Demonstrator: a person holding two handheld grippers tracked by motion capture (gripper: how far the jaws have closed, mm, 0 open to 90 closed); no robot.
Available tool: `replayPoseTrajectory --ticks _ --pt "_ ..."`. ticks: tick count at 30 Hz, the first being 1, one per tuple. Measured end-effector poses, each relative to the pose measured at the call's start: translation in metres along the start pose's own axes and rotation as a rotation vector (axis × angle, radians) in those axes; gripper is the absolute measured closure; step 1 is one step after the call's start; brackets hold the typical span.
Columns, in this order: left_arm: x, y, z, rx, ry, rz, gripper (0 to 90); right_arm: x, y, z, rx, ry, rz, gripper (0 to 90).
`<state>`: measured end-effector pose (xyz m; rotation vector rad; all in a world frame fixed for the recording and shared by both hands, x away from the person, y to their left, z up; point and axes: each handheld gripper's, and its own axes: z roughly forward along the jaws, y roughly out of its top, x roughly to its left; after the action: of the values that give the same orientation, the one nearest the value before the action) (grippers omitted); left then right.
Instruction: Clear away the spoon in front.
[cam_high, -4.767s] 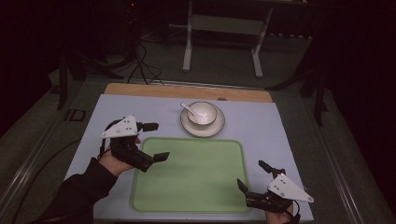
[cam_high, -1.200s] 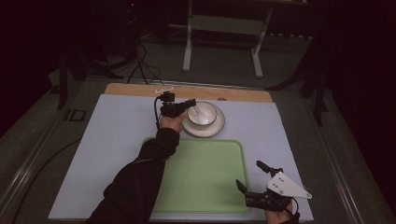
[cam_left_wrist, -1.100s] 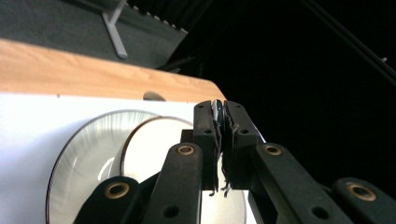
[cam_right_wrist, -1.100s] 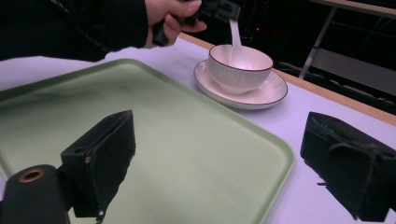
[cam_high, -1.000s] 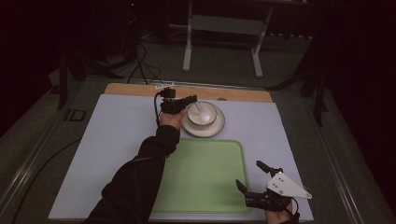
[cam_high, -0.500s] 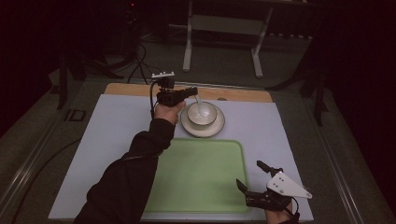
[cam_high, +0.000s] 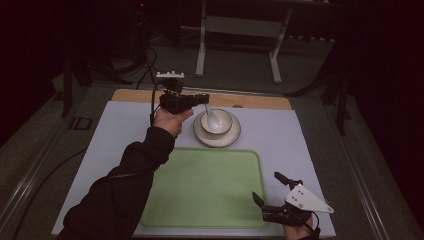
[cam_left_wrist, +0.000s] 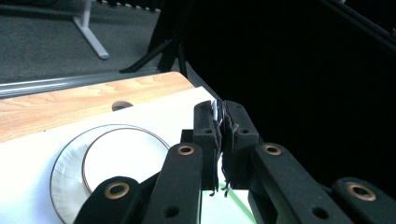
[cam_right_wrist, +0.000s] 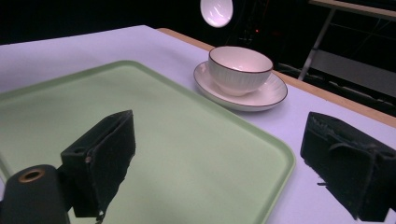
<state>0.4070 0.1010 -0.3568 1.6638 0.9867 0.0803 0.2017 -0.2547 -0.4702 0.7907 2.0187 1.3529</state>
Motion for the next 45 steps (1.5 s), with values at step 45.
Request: replayPoseTrajectory --ticks 45 --pt "-0.038 -0.061 -0.048 0.437 -0.058 0.184 84.7 0.002 0.0 0.004 0.012 0.014 -0.006 10.3"
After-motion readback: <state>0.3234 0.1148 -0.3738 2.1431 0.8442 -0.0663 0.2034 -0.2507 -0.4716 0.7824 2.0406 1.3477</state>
